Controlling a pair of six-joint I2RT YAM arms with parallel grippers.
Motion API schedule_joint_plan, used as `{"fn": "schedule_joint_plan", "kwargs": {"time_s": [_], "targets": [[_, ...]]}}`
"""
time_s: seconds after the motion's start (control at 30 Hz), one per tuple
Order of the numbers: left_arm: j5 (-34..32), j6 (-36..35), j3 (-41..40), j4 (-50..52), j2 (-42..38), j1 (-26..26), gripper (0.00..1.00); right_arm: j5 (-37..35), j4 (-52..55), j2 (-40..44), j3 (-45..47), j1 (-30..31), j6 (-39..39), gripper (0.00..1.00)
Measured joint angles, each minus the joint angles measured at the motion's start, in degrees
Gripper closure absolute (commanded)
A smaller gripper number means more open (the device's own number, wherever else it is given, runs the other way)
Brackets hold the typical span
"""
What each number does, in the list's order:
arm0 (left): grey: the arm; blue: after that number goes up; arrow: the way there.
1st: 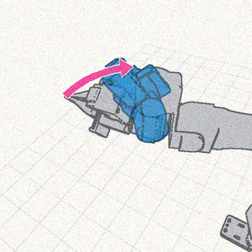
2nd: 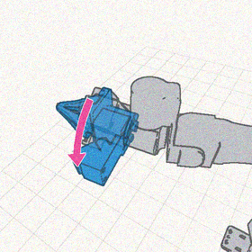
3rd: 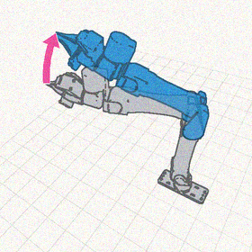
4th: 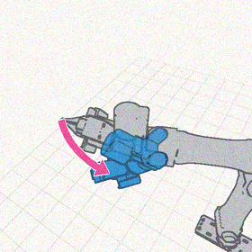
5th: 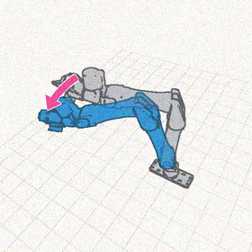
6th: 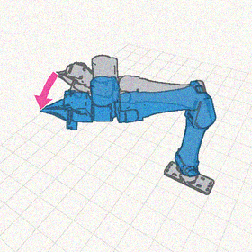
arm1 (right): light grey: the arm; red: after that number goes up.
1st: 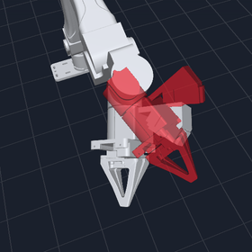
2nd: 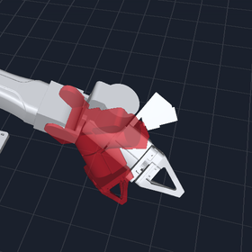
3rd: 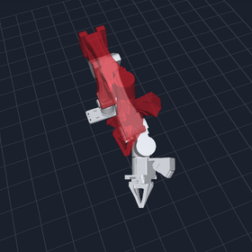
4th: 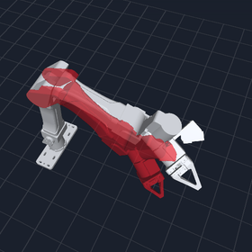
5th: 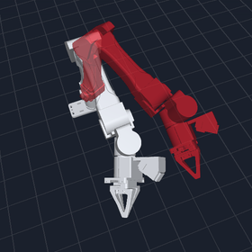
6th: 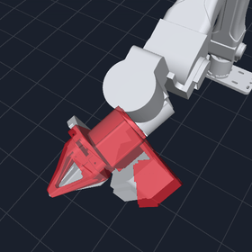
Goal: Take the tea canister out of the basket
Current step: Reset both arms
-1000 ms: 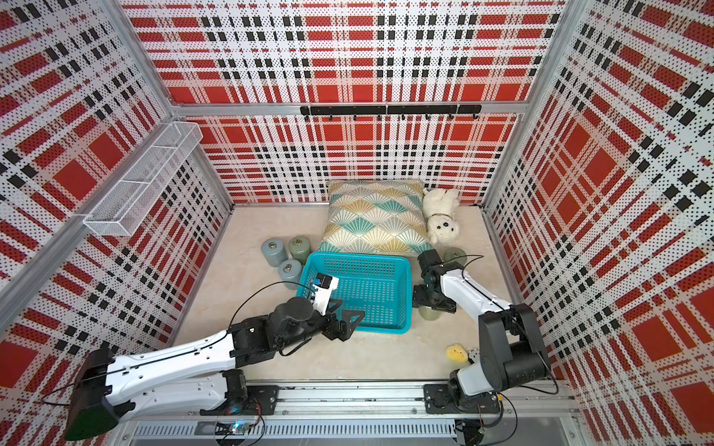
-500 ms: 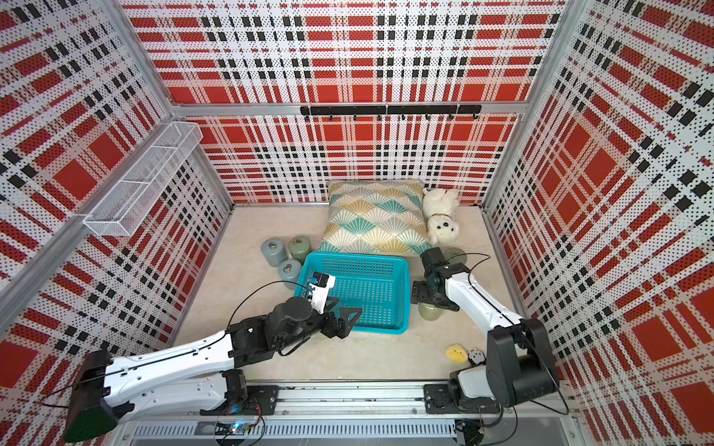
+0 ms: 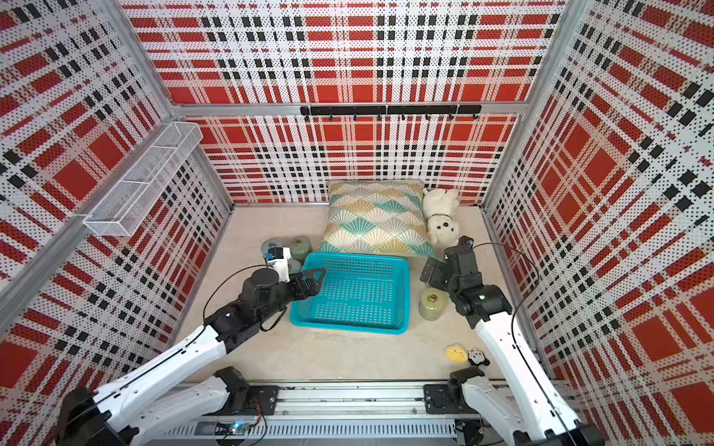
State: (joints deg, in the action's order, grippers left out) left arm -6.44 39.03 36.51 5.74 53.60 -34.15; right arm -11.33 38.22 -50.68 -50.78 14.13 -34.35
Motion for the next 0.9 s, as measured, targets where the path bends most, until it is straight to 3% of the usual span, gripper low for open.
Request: {"fn": "schedule_joint_plan", "kwargs": {"time_s": [0.2, 0.5, 0.73, 0.9], "targets": [[-1.05, 0.11, -0.11, -0.24, -0.09, 13.05, 0.01, -4.31, -13.75, 1.92, 8.66, 0.00, 0.87, 0.00], [-6.03, -0.11, -4.79, -5.62, 0.24, 30.60, 0.01, -17.00, -33.62, -10.03, 13.99, -0.09, 10.51, 0.00], [-12.76, -4.85, -7.87, -13.40, 2.69, 39.45, 0.01, -21.14, -50.64, -17.33, 19.87, -0.46, 17.86, 0.00], [-18.16, -11.13, -9.77, -19.21, 6.78, 41.22, 0.01, -21.05, -60.72, -19.91, 24.90, -4.20, 20.57, 0.00]]}}
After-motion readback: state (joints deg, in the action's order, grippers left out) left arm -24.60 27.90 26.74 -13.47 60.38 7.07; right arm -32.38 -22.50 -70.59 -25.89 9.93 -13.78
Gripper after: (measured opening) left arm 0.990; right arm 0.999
